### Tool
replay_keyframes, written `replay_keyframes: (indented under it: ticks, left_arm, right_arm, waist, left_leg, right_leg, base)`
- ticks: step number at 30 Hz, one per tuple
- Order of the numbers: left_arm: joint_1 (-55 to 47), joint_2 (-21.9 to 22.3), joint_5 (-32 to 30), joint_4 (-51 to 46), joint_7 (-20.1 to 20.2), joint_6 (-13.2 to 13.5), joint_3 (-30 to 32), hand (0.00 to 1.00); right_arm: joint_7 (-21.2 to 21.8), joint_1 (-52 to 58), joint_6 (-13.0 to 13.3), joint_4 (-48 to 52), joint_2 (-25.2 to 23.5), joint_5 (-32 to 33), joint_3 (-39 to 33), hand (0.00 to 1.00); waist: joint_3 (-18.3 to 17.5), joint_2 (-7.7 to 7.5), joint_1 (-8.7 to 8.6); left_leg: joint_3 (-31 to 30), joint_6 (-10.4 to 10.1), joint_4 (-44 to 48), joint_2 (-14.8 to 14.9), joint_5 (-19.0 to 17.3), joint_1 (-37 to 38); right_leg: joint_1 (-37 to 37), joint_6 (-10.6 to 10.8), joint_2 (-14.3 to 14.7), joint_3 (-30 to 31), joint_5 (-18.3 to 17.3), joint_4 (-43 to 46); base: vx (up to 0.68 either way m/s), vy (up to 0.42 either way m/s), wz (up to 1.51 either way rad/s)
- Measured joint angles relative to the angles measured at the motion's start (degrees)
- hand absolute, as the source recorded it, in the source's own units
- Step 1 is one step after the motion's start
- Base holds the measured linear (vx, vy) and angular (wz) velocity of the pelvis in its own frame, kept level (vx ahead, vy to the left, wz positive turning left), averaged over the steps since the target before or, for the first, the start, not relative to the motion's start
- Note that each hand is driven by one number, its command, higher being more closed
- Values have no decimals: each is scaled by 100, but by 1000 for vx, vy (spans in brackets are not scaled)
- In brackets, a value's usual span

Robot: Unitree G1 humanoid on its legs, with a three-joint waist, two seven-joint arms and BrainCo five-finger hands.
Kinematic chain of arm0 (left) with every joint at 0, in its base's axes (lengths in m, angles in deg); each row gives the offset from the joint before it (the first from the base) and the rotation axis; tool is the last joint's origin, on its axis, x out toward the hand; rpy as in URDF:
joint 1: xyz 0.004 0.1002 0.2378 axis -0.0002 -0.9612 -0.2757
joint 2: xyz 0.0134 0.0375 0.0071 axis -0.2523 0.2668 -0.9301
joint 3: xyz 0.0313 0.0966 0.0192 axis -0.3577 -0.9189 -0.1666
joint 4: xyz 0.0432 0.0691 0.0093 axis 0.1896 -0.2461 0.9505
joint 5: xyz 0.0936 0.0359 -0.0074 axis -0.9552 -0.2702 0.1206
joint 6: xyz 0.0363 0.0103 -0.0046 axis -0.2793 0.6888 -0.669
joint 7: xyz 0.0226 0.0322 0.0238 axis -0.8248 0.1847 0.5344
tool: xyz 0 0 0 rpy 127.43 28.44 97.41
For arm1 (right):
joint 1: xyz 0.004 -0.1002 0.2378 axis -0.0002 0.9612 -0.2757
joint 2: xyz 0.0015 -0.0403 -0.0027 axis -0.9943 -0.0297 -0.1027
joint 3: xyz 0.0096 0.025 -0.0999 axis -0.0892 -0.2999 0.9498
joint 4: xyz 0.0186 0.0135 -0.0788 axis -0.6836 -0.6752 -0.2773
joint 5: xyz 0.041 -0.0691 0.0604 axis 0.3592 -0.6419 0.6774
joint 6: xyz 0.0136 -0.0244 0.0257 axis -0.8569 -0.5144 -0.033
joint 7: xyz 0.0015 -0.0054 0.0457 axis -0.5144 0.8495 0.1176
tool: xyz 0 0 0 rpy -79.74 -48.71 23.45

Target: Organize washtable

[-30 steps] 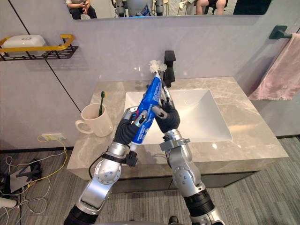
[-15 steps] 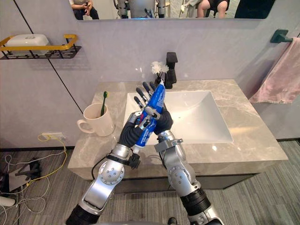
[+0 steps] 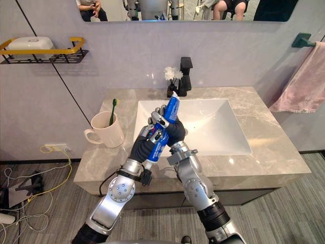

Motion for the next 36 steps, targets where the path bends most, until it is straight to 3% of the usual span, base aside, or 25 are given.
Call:
replay_keyframes:
  ticks: [9, 17, 24, 32, 36]
  left_arm:
    - [-242, -25, 9, -145, 142, 89, 78, 0]
    - [-494, -221, 79, -884, -10, 133, 876, 0]
    - [-522, -357, 80, -1287, -3, 163, 1092, 0]
    - [-935, -443, 147, -1826, -221, 330, 2088, 0]
    - [-1233, -219, 553, -1896, -469, 393, 3179, 0]
  right_arm:
    - [113, 0, -57, 35, 1, -175, -169, 100]
    - [48, -86, 95, 54, 88, -173, -903, 100]
    - [50, -85, 94, 225, 150, -185, -893, 100]
    - [85, -74, 95, 296, 182, -239, -1014, 100]
    - [84, 20, 101, 322, 177, -361, -1381, 100]
  waist:
    - [0, 0, 2]
    - [1, 2, 8]
    - [6, 10, 4]
    - [21, 34, 11]
    - [40, 63, 22]
  left_leg:
    - [8, 5, -136, -7, 60, 105]
    - [10, 4, -136, -8, 59, 114]
    - [11, 4, -135, -8, 58, 117]
    - [12, 3, -136, -7, 58, 135]
    - [12, 3, -154, -7, 58, 145]
  right_leg:
    - [34, 1, 0, 9, 2, 0]
    - [43, 1, -1, 7, 2, 0]
    - [48, 0, -3, 6, 2, 0]
    - [70, 0, -6, 1, 1, -1]
    - [76, 0, -8, -5, -1, -2]
  base:
    - [-3, 0, 0]
    - [-8, 0, 0]
    - [0, 0, 0]
    - [-25, -1, 0]
    - [0, 0, 0]
